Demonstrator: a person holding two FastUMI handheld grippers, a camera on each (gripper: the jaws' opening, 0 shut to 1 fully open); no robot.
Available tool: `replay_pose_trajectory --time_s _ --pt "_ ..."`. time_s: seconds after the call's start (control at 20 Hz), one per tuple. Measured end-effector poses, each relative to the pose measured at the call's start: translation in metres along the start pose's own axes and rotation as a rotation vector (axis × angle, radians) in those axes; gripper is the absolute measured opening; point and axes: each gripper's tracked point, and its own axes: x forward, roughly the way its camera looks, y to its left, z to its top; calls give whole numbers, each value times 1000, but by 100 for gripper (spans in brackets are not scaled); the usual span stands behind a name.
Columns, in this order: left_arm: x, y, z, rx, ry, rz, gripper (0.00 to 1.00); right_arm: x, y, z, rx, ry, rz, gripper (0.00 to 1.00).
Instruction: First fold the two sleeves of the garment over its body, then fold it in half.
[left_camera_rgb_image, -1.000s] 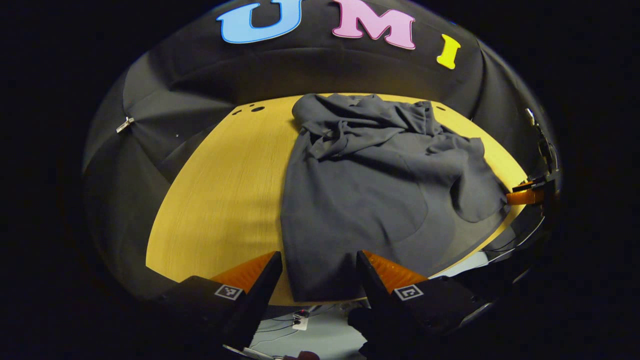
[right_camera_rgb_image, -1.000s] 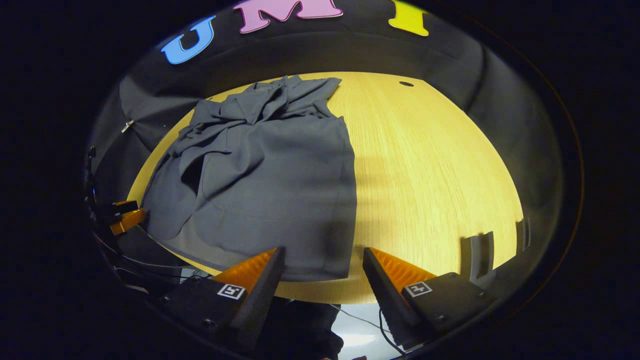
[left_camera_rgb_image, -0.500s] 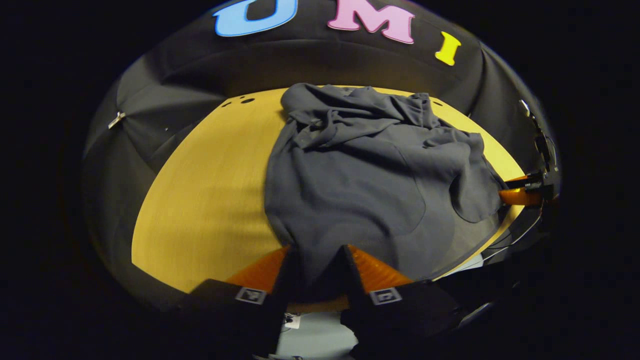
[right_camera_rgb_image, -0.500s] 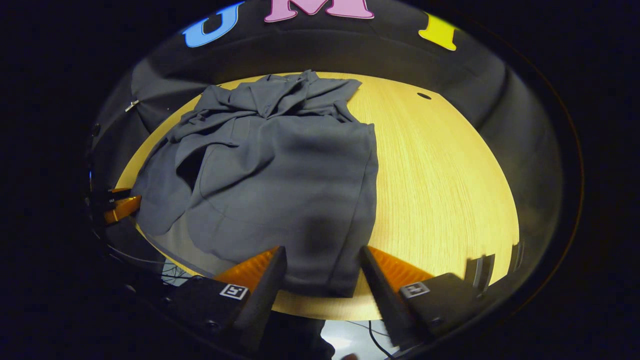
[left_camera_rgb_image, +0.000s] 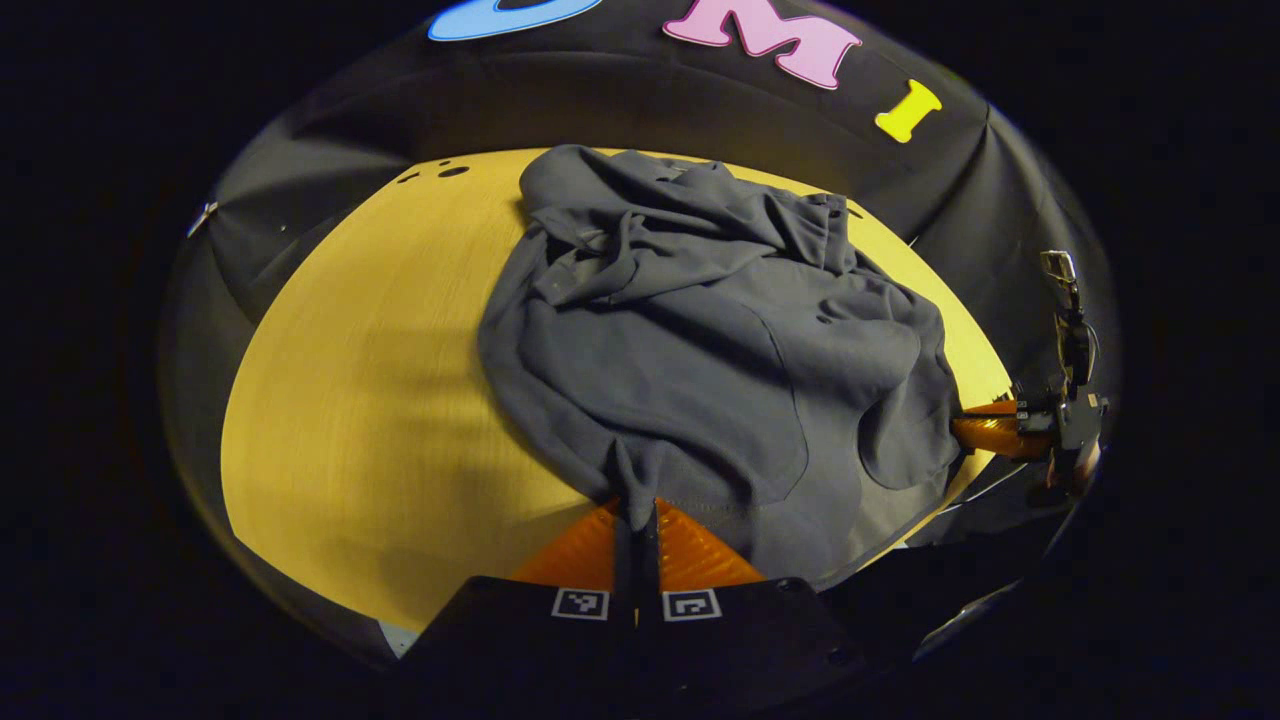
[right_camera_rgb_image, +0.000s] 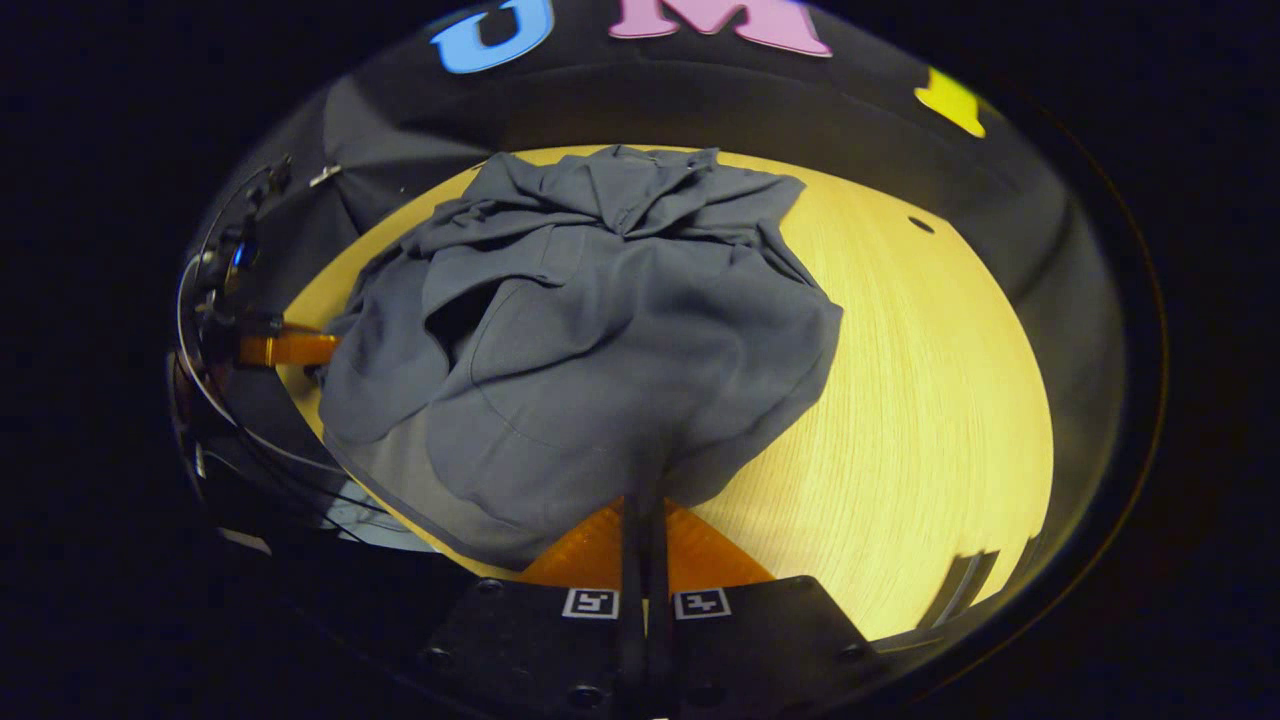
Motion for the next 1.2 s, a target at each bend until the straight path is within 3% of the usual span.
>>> replay_pose_trajectory --time_s 0.2,0.35,0.95,1.2 --pt "-29 3 2 -20 -30 -12 6 -30 1 -1 63 -34 46 5" --pt "-45 0 17 -23 -62 -19 6 -45 4 22 100 -97 56 5" --pt "-92 -14 169 -126 -346 -78 6 -85 -5 177 267 -417 81 5" --pt "-102 -7 220 -140 -434 -66 5 -104 -29 233 265 -539 44 5"
